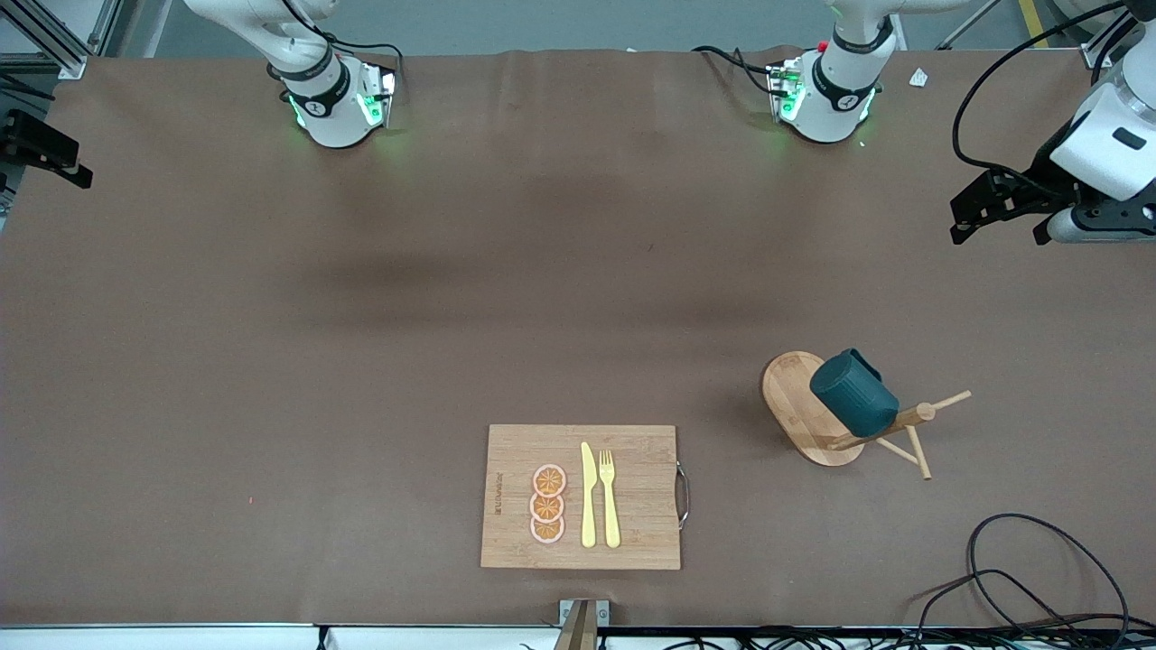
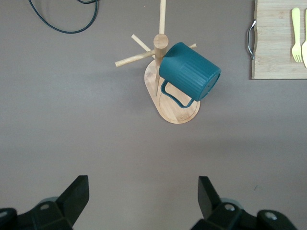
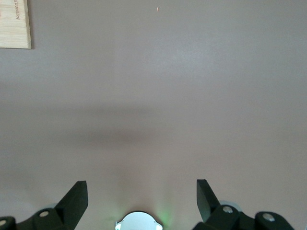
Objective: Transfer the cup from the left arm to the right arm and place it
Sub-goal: 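Move the left gripper toward the teal mug on the wooden stand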
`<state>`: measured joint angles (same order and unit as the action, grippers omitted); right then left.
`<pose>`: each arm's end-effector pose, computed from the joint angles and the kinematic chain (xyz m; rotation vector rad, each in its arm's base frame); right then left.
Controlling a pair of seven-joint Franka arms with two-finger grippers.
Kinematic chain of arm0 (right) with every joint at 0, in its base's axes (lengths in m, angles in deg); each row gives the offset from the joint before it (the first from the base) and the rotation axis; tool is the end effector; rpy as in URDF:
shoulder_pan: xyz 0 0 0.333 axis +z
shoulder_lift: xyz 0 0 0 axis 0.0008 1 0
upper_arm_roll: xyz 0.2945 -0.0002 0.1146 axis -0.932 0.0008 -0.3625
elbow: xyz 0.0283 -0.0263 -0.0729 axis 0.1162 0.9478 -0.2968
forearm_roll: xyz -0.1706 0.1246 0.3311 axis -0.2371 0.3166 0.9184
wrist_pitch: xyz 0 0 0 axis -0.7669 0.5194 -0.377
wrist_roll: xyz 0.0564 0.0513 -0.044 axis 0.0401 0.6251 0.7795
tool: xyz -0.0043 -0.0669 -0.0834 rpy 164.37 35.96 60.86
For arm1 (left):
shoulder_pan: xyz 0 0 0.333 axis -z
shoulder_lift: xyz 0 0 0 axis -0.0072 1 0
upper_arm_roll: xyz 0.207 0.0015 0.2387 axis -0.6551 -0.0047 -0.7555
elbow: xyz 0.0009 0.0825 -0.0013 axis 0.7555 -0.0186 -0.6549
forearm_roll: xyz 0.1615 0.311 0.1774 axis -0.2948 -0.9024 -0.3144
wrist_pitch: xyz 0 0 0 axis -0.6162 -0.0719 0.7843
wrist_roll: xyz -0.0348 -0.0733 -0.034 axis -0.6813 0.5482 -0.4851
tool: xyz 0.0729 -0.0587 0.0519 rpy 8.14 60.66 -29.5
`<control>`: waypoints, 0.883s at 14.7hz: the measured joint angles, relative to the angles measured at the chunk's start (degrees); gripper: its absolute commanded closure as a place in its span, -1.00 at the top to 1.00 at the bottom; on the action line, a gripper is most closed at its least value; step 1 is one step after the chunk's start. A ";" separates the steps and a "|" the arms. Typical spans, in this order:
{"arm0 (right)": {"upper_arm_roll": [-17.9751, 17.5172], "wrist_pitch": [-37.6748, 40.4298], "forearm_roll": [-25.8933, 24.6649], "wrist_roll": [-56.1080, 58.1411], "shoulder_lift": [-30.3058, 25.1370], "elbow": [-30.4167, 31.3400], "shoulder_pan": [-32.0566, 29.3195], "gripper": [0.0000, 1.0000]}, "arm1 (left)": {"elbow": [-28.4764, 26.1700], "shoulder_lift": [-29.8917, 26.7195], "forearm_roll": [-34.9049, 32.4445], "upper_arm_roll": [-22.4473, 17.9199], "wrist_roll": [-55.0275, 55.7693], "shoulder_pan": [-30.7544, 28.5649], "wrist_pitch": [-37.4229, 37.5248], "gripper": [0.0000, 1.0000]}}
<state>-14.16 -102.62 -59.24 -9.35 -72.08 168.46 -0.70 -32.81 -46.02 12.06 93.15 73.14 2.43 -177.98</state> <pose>0.5094 -0.0480 0.6781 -3.1309 -0.0573 0.1140 0.5327 -0.0629 0.6240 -3.1389 0.0468 -0.1143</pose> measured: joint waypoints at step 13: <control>-0.16 0.01 0.00 0.00 0.00 0.04 0.01 1.00 | 0.08 2.13 0.00 -0.12 1.63 -0.15 1.12 1.00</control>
<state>-14.31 -102.61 -59.24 -9.35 -72.08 168.50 -0.69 -32.73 -43.90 12.06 93.03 74.77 2.28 -176.86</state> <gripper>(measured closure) 0.000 0.000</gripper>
